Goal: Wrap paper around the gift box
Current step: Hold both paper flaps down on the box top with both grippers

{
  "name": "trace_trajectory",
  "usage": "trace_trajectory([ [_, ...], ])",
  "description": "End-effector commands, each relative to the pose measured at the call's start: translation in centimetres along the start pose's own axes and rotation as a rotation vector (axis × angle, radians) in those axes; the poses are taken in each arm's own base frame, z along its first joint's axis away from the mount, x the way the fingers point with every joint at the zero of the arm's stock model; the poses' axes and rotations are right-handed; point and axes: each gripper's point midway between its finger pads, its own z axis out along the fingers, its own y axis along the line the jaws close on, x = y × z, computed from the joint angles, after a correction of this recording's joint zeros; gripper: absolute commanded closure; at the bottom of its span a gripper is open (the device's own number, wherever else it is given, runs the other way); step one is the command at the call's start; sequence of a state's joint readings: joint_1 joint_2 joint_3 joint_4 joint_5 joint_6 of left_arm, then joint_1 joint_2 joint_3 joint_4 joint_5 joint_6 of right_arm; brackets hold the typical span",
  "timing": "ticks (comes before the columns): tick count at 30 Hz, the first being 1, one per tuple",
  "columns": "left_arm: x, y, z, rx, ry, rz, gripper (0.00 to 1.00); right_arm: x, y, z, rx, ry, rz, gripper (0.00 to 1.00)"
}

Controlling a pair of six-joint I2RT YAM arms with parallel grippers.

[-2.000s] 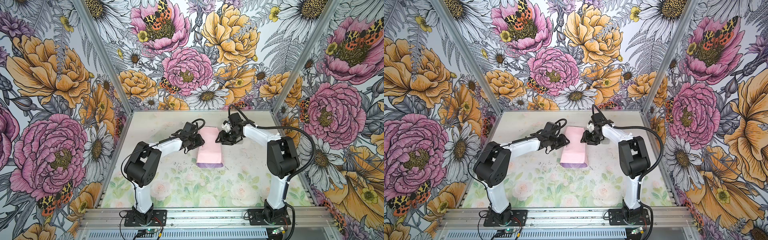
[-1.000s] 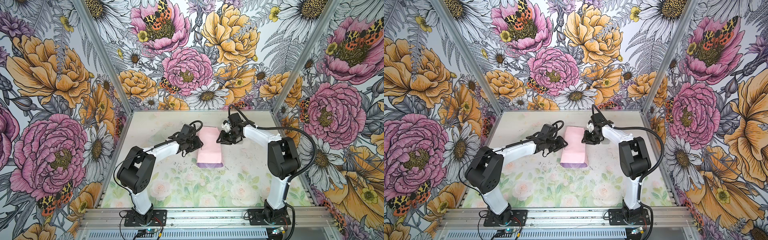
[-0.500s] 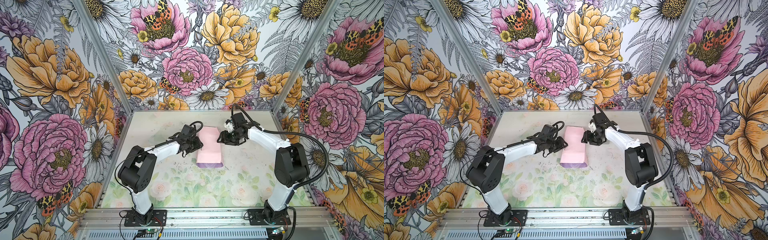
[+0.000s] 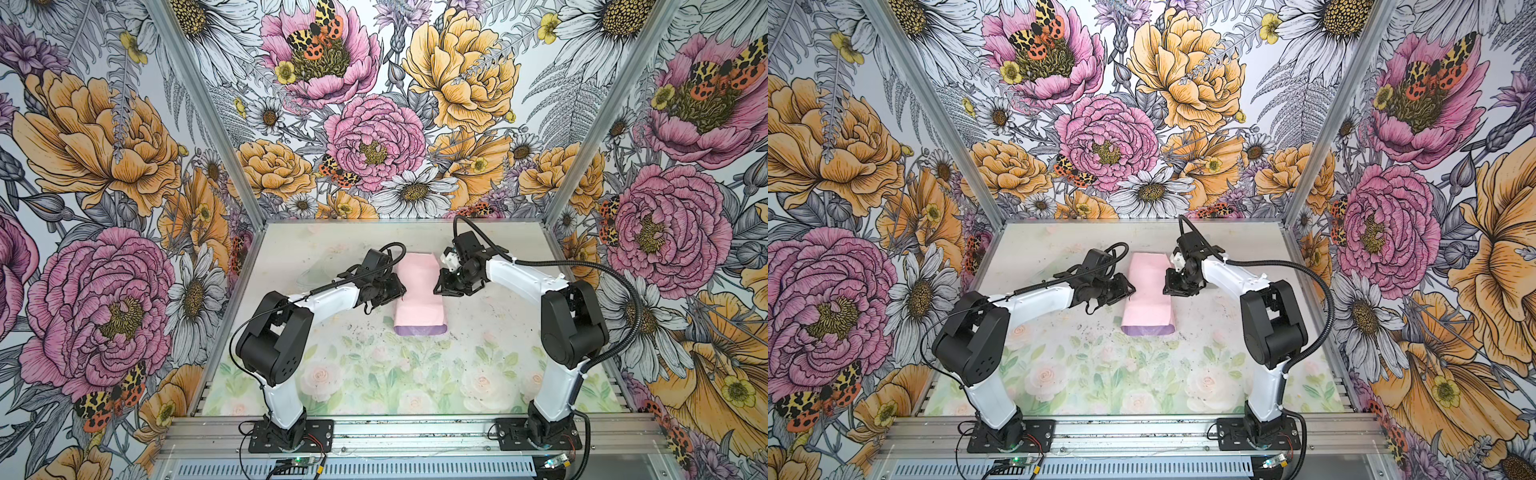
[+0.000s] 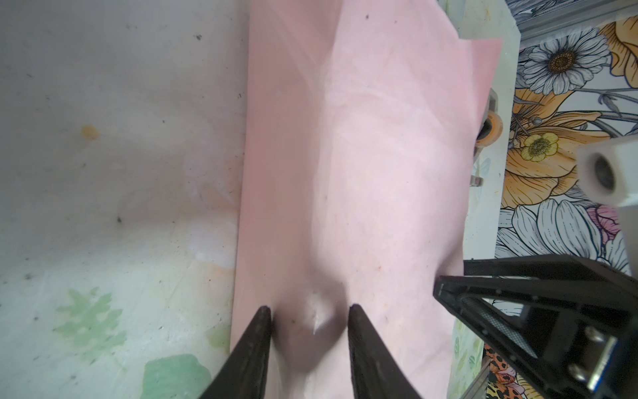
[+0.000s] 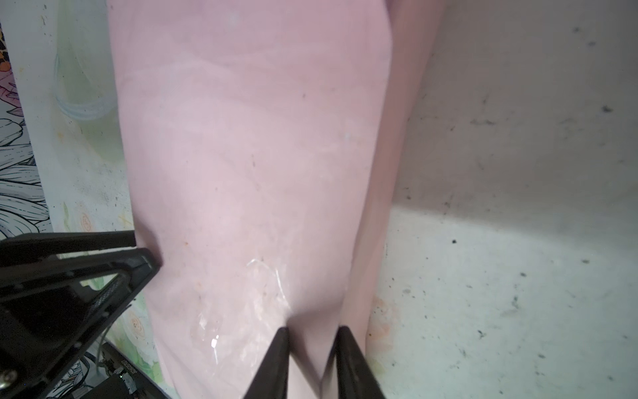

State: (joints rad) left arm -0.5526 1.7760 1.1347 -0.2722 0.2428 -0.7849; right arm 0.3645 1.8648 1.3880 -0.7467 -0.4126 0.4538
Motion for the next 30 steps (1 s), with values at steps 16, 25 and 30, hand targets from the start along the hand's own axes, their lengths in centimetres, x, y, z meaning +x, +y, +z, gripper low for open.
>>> trace_trajectory([
  [16, 0.0, -0.2, -1.0, 0.021, -0.034, -0.006, 0.58, 0.3, -1.2, 0.4, 0.057, -0.003, 0.0, 0.76],
  [25, 0.6, 0.7, -0.1, -0.011, -0.022, 0.004, 0.64, 0.2, -0.8, 0.0, 0.052, -0.014, -0.008, 0.78],
  [30, -0.5, -0.2, -1.5, -0.001, -0.058, 0.017, 0.6, -0.6, 0.0, -1.3, 0.044, -0.053, -0.023, 0.71],
])
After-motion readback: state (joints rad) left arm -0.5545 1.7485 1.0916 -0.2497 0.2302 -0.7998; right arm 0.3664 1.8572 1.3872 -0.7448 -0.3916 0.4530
